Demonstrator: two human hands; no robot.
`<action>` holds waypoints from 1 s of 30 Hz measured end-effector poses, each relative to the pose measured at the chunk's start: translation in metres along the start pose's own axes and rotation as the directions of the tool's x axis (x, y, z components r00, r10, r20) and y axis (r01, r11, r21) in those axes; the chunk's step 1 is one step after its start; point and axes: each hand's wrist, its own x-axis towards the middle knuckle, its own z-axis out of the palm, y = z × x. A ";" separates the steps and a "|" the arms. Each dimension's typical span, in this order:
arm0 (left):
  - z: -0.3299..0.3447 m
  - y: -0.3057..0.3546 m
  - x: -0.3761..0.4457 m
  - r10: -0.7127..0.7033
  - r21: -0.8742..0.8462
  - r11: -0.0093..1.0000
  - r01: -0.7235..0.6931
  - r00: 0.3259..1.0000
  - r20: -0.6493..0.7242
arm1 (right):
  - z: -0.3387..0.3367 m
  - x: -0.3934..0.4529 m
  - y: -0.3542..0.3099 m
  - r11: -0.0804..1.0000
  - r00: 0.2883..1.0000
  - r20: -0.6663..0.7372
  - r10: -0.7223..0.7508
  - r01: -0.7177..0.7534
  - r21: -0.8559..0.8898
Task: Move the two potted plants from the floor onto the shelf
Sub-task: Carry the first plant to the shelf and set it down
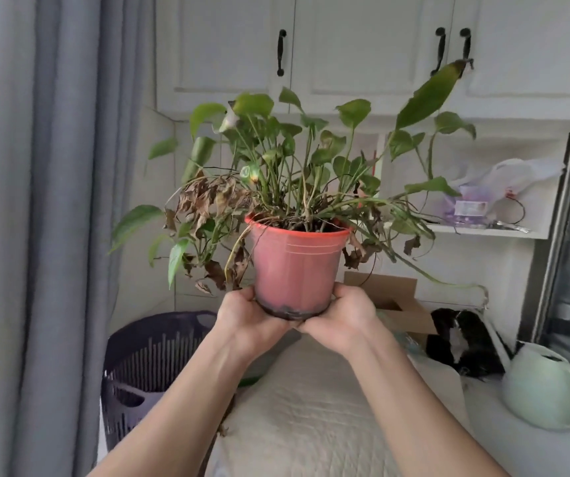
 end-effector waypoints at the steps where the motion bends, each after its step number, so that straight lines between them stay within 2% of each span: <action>1: -0.002 0.002 0.003 -0.001 -0.002 1.000 0.001 1.000 0.006 | 0.000 0.004 0.000 1.000 1.000 0.003 -0.001 0.001 -0.005; 5: -0.007 0.008 0.016 0.006 0.023 1.000 -0.006 1.000 0.008 | -0.002 0.019 -0.002 1.000 1.000 0.007 0.005 -0.005 -0.007; 9: -0.004 0.013 0.032 0.072 0.043 0.997 -0.071 0.997 -0.010 | -0.005 0.043 -0.013 0.999 1.000 0.016 0.027 -0.026 -0.047; 19: 0.027 0.021 0.093 0.150 0.083 0.986 -0.146 0.988 -0.034 | -0.006 0.111 -0.068 0.988 0.994 0.091 0.063 -0.049 -0.150; 26: 0.036 0.019 0.136 0.196 0.084 0.978 -0.192 0.980 -0.041 | -0.025 0.152 -0.108 0.930 0.987 0.127 0.101 -0.048 -0.363; 28: 0.036 0.020 0.147 0.212 0.081 0.975 -0.209 0.977 -0.031 | -0.024 0.162 -0.118 0.874 0.991 0.106 0.085 -0.023 -0.485; 30: 0.035 0.021 0.160 0.233 0.085 0.970 -0.229 0.972 -0.039 | -0.023 0.172 -0.125 0.774 0.997 0.067 -0.025 0.061 -0.631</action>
